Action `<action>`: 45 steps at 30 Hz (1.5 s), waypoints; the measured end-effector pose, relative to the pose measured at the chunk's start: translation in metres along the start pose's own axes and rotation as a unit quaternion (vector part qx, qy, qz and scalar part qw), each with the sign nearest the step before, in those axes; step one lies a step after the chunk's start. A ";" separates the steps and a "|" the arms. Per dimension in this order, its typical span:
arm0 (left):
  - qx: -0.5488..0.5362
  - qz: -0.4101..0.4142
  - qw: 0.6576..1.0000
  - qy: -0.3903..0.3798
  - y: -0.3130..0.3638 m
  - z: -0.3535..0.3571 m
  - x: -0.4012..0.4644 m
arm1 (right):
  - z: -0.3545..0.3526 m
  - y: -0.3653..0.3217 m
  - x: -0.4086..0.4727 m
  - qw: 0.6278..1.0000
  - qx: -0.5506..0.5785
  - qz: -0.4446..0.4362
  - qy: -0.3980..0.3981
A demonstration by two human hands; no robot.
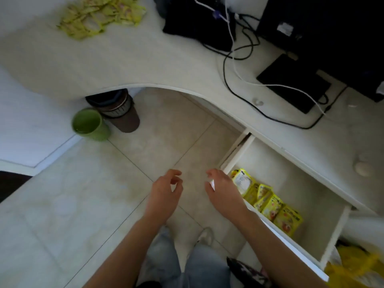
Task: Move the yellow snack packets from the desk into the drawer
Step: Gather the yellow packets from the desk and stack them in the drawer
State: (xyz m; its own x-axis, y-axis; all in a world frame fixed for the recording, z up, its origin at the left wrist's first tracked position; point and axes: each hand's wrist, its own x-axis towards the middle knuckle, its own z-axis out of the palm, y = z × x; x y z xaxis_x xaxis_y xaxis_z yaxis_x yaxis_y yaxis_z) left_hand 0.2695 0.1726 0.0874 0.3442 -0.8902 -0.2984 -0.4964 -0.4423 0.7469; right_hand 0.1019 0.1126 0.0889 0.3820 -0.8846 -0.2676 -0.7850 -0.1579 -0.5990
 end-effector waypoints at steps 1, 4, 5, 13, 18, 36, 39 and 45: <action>0.006 -0.003 1.000 0.008 -0.009 -0.014 0.004 | 0.006 -0.013 0.009 1.000 -0.006 -0.009 -0.008; 0.034 -0.005 0.999 0.032 -0.037 -0.056 0.021 | 0.024 -0.054 0.035 0.999 -0.018 -0.026 -0.024; 0.043 -0.005 0.998 0.041 -0.046 -0.070 0.027 | 0.031 -0.066 0.044 0.999 -0.021 -0.031 -0.026; 0.088 -0.006 0.992 0.090 -0.105 -0.174 0.084 | 0.081 -0.160 0.119 0.998 -0.022 -0.043 -0.043; 0.108 -0.014 0.988 0.113 -0.131 -0.226 0.123 | 0.094 -0.205 0.174 0.996 -0.029 -0.067 -0.051; 0.099 -0.092 0.978 0.159 -0.128 -0.346 0.350 | 0.067 -0.322 0.437 0.982 -0.059 -0.155 -0.088; 0.095 -0.108 0.977 0.155 -0.127 -0.363 0.387 | 0.060 -0.340 0.479 0.979 -0.068 -0.166 -0.096; 0.114 -0.116 0.977 0.137 -0.133 -0.406 0.460 | 0.059 -0.374 0.553 0.979 -0.067 -0.161 -0.102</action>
State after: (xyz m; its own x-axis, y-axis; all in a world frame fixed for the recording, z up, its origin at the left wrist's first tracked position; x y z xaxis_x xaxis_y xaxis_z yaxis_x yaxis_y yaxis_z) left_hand 0.8174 -0.1337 0.0921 0.6533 -0.7140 -0.2518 -0.5327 -0.6699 0.5172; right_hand 0.6351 -0.2915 0.1206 0.6991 -0.6753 -0.2352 -0.6597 -0.4822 -0.5764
